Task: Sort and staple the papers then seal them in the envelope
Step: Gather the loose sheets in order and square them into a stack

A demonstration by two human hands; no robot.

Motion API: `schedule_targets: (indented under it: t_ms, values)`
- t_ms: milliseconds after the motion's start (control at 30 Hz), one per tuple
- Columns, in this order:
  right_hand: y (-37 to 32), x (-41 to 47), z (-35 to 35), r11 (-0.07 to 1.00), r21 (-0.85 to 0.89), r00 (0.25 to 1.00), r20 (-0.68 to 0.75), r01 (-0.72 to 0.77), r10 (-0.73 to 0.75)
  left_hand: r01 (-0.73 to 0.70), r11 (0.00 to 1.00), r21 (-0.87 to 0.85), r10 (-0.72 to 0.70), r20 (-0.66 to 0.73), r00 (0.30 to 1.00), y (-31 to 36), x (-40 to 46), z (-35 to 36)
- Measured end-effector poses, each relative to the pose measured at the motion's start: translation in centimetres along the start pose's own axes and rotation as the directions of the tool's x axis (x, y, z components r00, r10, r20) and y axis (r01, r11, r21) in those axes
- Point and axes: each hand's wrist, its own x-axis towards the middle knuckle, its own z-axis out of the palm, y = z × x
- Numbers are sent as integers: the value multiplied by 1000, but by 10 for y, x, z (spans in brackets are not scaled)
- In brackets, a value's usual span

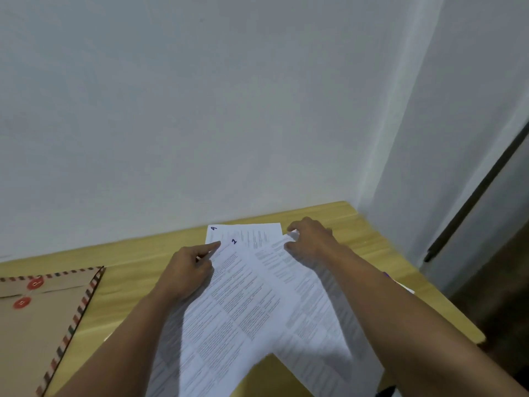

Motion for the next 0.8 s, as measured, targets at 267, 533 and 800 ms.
schedule_targets:
  t_ms: [267, 533, 800]
  values:
    - [-72, 41, 25, 989, 12, 978, 149, 147, -148, 21, 994, -104, -25, -37, 999, -24, 11, 5]
    - [-106, 84, 23, 970, -188, 936, 343, 157, -85, 43, 993, -110, -42, 12, 999, -35, 16, 8]
    - [-103, 90, 31, 980, 62, 978, 83, 189, -193, -28, 984, -176, 23, -32, 999, -31, 9, 5]
